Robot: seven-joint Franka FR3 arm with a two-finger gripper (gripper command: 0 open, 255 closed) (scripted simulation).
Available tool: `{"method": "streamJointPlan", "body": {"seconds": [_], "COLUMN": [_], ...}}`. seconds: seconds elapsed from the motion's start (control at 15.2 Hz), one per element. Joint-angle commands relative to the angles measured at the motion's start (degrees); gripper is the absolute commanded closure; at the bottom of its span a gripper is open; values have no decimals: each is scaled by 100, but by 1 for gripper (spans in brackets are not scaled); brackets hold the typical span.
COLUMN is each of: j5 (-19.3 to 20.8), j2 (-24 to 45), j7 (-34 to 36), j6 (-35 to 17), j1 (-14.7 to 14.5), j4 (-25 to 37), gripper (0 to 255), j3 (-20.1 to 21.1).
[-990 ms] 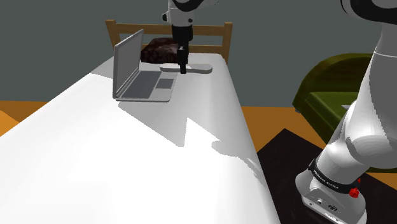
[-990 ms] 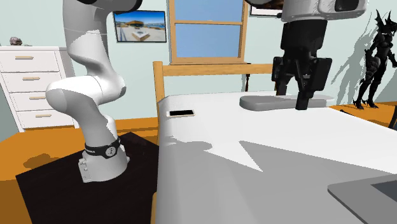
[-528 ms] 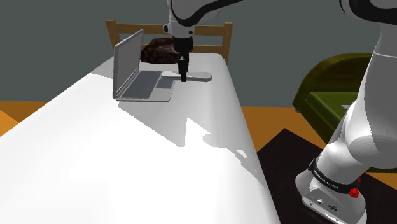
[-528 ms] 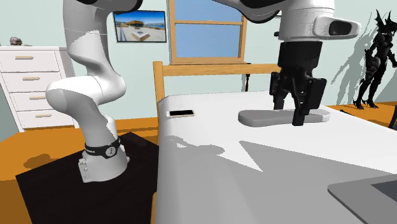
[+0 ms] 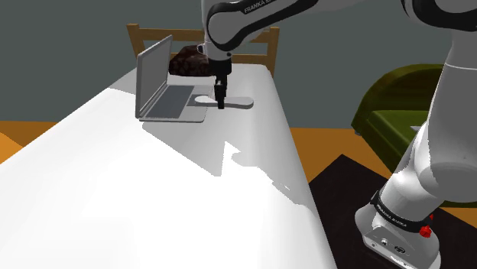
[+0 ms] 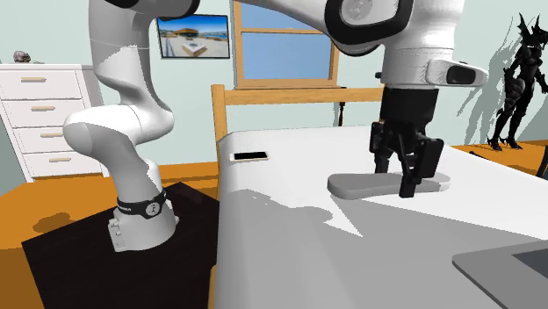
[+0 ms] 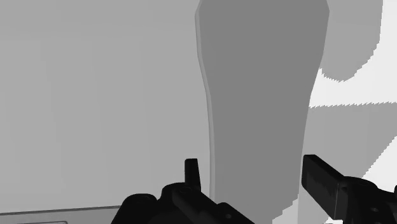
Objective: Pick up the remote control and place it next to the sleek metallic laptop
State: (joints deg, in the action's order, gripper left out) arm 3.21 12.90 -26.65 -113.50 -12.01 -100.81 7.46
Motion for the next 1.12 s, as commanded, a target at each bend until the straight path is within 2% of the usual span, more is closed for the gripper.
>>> {"method": "streamJointPlan", "body": {"seconds": [0.0, 1.06], "j5": [8, 109], "j2": [30, 512], "j7": [11, 94], "j6": [-154, -1240], "j1": [-2, -19], "j4": [-119, -729], "gripper": [255, 255], "j3": [-1, -32]}}
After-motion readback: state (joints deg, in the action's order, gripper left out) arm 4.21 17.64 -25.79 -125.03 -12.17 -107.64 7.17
